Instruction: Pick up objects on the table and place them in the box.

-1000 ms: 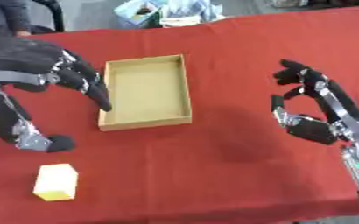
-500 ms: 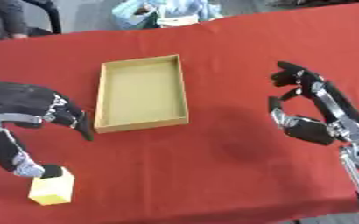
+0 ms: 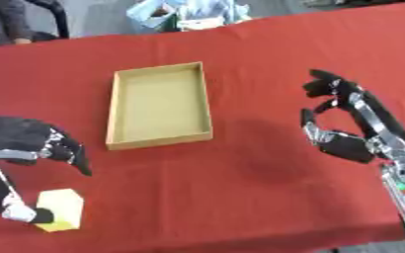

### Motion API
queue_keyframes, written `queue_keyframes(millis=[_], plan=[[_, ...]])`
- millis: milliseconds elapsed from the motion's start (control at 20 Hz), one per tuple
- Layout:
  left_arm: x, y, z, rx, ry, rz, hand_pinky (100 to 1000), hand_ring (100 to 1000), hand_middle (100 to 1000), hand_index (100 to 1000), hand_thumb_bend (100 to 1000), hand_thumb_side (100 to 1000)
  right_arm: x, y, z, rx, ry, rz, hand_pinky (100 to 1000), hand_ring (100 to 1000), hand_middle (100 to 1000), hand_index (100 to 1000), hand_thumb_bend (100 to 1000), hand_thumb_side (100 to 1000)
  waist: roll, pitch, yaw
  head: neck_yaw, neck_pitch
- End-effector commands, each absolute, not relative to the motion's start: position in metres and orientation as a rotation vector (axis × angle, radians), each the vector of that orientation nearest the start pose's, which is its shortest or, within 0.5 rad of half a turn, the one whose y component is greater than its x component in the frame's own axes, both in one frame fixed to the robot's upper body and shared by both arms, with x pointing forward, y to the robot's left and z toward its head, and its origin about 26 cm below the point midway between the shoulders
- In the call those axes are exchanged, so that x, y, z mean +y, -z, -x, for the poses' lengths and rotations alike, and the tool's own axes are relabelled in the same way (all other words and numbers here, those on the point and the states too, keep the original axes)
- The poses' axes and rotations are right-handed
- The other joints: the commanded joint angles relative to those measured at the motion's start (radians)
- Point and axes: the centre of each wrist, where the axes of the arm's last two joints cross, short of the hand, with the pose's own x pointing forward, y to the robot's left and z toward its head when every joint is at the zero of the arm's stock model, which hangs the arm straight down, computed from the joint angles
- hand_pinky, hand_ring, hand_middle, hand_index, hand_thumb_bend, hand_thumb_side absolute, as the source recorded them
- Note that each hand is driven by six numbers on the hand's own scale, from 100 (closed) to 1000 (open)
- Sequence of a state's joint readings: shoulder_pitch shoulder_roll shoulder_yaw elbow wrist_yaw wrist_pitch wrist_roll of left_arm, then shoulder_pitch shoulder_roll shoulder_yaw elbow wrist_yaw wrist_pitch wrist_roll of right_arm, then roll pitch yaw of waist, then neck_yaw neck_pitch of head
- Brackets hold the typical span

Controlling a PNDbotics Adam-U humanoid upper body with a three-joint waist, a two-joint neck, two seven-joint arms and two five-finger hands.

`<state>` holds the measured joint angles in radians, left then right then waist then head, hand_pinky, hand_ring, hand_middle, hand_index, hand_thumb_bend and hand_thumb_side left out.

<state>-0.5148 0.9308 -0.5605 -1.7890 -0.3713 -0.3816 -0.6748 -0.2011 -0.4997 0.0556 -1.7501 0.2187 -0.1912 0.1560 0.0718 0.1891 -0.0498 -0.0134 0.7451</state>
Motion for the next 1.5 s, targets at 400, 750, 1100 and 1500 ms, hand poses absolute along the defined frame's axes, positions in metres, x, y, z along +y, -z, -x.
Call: queue_keyframes(millis=[400,750,1100,1500], plan=[[0.282,-0.191,-0.319,1.900,-3.075,0.746,789,759,768,861,486,532,-0.318,-0.135,-0.315,-1.974,-0.897,0.422,627,792,771,962,100,266,-0.001,-0.022,0.012,-0.007,-0.004],[0.283,-0.178,-0.315,1.876,-3.147,0.761,788,759,771,863,493,537,-0.319,-0.134,-0.315,-1.970,-0.898,0.424,627,792,771,962,100,265,-0.004,-0.025,0.018,-0.009,-0.003],[0.283,-0.183,-0.309,1.888,-3.211,0.679,786,756,768,862,497,542,-0.320,-0.134,-0.314,-1.965,-0.902,0.428,628,792,772,962,100,264,-0.004,-0.032,0.027,-0.014,0.000],[0.282,-0.180,-0.307,1.884,-3.190,0.776,786,759,773,870,536,515,-0.320,-0.134,-0.314,-1.965,-0.900,0.427,628,792,772,962,100,264,-0.008,-0.034,0.029,-0.014,-0.002]])
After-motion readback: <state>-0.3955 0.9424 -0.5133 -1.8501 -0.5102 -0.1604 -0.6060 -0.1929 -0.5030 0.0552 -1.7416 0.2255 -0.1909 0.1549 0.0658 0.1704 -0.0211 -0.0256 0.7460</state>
